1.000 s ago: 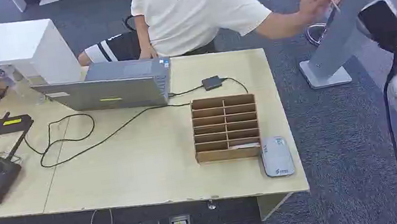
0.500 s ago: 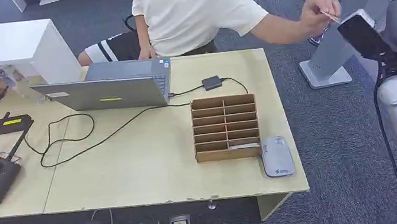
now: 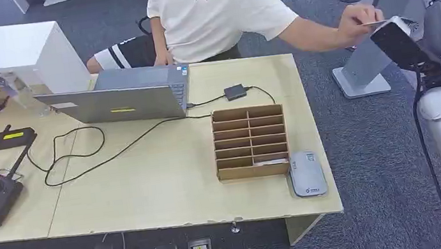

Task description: Pass the card to the sensor for recognition and then transmit it.

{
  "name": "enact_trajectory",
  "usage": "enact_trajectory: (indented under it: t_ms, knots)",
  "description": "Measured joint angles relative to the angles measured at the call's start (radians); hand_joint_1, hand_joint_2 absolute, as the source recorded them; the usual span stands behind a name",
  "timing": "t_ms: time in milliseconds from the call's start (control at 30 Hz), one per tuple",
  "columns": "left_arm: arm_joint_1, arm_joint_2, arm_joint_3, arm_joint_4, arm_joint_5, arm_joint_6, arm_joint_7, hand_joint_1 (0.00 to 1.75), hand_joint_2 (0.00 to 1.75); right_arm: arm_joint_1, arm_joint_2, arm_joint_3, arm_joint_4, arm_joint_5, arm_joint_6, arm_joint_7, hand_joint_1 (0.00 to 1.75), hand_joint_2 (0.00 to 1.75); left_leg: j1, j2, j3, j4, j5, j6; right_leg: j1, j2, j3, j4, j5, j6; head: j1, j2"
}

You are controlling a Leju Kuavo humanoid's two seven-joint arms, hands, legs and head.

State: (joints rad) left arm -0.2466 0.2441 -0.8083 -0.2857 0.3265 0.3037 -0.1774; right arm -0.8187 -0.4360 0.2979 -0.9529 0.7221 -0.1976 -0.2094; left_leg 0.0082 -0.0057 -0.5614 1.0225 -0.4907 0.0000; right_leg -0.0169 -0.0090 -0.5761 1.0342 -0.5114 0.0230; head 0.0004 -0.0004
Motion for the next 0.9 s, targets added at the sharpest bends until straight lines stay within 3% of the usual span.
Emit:
enact_trajectory:
  t_ms: [700,900]
  knots:
    - [0.004,0.002,-0.007,-0.002,0.0,-0.003,-0.013,0.0,0.0,0.005,-0.005,0.017,-0.001,-0.003,0.043,0.019,1.75,1.75,0.0,0.0,0.0,0.0,0.0,0.0,0.0,0.0,0.0,0.0,0.0,0.0,0.0,0.0]
    - [0.005,0.002,-0.008,-0.003,0.003,-0.015,-0.013,0.0,0.0,0.053,-0.005,0.03,-0.037,-0.003,0.13,0.03,1.75,1.75,0.0,0.0,0.0,0.0,0.0,0.0,0.0,0.0,0.0,0.0,0.0,0.0,0.0,0.0]
